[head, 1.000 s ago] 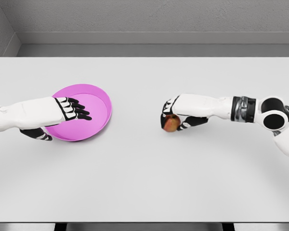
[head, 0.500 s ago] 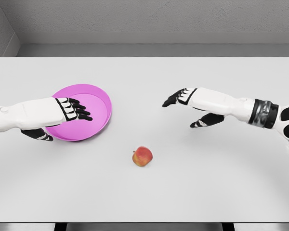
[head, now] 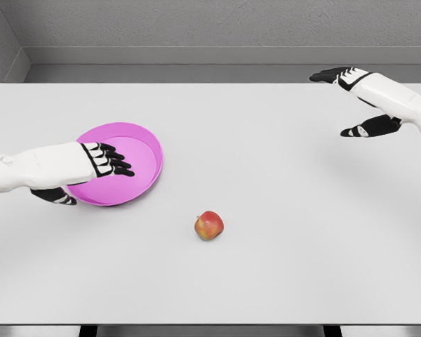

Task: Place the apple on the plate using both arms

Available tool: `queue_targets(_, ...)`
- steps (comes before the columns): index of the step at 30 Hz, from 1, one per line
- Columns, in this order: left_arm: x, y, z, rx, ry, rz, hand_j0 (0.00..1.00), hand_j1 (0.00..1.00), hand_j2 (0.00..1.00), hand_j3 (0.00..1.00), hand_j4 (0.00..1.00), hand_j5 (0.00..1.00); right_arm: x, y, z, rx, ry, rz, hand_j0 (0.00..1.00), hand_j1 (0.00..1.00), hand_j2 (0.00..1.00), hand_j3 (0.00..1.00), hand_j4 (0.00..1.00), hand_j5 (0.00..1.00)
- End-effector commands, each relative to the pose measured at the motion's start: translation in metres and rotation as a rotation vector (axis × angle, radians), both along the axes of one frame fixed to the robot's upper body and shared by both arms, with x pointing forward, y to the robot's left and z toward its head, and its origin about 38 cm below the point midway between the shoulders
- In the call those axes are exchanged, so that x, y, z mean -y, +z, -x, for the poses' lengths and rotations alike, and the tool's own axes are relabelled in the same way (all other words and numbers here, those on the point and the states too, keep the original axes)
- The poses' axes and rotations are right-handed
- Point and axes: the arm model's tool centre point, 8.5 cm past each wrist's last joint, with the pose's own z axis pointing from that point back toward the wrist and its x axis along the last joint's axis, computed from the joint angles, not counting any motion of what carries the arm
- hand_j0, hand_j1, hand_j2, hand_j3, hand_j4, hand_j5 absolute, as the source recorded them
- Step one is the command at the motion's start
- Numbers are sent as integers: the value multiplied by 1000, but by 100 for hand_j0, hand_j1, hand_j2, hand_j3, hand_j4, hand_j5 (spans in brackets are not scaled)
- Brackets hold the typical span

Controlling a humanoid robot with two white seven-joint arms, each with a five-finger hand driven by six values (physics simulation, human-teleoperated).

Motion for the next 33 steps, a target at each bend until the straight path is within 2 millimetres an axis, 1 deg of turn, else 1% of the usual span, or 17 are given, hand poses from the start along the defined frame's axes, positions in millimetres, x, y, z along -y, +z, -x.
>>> queue_targets(1,5,-5,0,-3,-6,5,100,100,100,100,100,100,1,0,0,-2,-2,-1,100,100,100,100,100,100)
queue_targets(2,9,-8,0,-6,-13,-3,100,100,100,100,100,100,1,1,0,-2,-4,0,100,100,100,100,100,100)
queue_targets(3,21,-8,-3,0,-40,13,100,100,100,100,100,100,1,2,0,1,-2,1,100,100,100,100,100,100)
queue_targets(4,47,-11,-6,-12,-117,-3,100,100,100,100,100,100,1,2,0,1,-3,2,100,100,100,100,100,100)
queue_targets(5,88,-16,-7,-34,-253,-49,100,100,100,100,100,100,1,1,0,-1,-3,2,100,100,100,100,100,100)
queue_targets(6,114,-19,-6,-49,-340,-80,100,100,100,100,100,100,1,1,0,-1,-3,2,100,100,100,100,100,100)
queue_targets(7,129,-18,-4,-51,-392,-102,100,100,100,100,100,100,1,2,0,1,-3,2,100,100,100,100,100,100)
queue_targets(8,149,-9,-7,-26,-436,-86,100,100,100,100,100,100,1,2,0,1,-3,2,100,100,100,100,100,100)
queue_targets(9,151,-7,-7,-23,-438,-81,100,100,100,100,100,100,1,1,0,-1,-3,2,100,100,100,100,100,100)
queue_targets(10,158,-9,-6,-25,-452,-69,100,100,100,100,100,100,1,1,0,-1,-3,2,100,100,100,100,100,100)
queue_targets(11,176,-11,-2,-25,-487,-40,100,100,100,100,100,100,1,1,0,-1,-3,2,100,100,100,100,100,100)
queue_targets(12,186,-22,1,-53,-504,-28,100,100,100,100,100,100,1,-2,1,-8,-2,3,100,100,100,100,100,100)
queue_targets(17,191,-21,0,-53,-511,-16,100,100,100,100,100,100,1,0,0,-3,-2,4,100,100,100,100,100,100)
queue_targets(19,200,-22,0,-52,-520,-3,100,100,100,100,100,100,1,1,0,1,-3,4,100,100,100,100,100,100)
queue_targets(20,205,-27,-4,-67,-512,5,100,100,100,100,100,100,1,1,0,1,-3,4,100,100,100,100,100,100)
queue_targets(23,198,-35,-12,-85,-477,-11,100,100,100,100,100,100,1,1,0,0,-4,5,100,100,100,100,100,100)
queue_targets(33,195,-47,-18,-84,-453,-50,99,99,99,99,99,99,1,-1,0,-5,-3,4,100,100,100,100,100,100)
